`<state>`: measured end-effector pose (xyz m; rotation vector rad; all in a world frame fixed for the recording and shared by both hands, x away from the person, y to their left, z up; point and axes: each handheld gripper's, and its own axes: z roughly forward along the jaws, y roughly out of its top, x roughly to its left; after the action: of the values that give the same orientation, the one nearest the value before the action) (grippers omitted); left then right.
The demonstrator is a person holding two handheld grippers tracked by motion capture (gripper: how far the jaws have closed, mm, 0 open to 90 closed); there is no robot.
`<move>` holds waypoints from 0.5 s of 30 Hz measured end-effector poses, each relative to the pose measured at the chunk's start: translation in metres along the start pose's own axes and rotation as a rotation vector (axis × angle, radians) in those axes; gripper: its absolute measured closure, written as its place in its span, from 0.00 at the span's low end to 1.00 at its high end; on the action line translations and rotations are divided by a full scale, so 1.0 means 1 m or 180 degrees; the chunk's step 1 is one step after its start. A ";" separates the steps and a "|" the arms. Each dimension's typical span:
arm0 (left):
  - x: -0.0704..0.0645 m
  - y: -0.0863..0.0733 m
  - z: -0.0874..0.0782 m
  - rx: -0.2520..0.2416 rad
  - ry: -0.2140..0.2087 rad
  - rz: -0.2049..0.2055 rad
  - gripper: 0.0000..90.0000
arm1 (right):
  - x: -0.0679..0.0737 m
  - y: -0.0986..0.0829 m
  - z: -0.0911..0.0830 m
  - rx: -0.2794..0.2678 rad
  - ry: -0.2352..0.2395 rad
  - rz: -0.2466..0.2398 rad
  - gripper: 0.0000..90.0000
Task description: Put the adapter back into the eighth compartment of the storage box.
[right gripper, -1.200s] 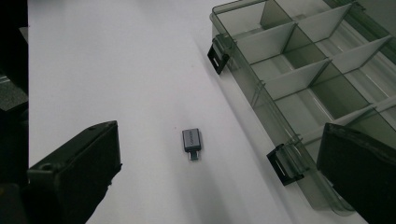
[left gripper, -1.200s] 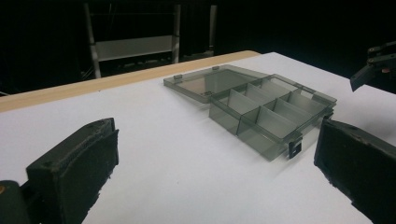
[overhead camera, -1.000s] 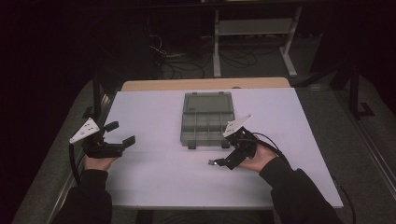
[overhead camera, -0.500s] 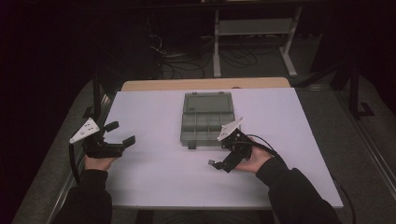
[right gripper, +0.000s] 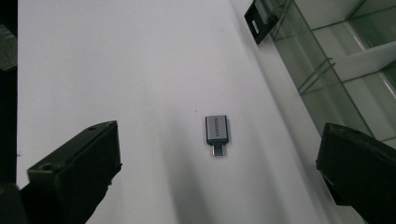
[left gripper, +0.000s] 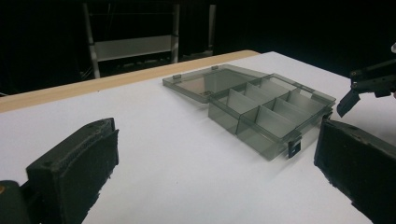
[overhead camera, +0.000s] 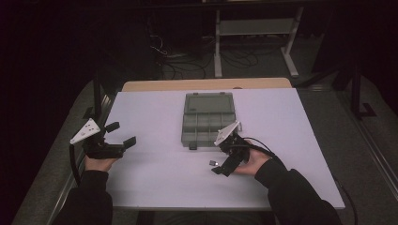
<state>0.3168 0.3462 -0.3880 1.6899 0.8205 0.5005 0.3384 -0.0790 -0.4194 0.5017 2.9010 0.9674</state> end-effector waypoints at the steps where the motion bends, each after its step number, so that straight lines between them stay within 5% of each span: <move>1: 0.000 0.000 0.000 0.0000 0.0000 0.0000 0.00 | 0.000 0.000 0.000 0.0000 0.0000 0.0000 0.00; 15: 0.000 0.000 -0.001 -0.0014 0.0007 0.0008 0.00 | -0.001 0.006 0.016 0.0205 0.0160 -0.0078 0.15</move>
<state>0.3164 0.3464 -0.3874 1.6870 0.8183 0.5056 0.3433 -0.0658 -0.4286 0.4508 2.9839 0.8987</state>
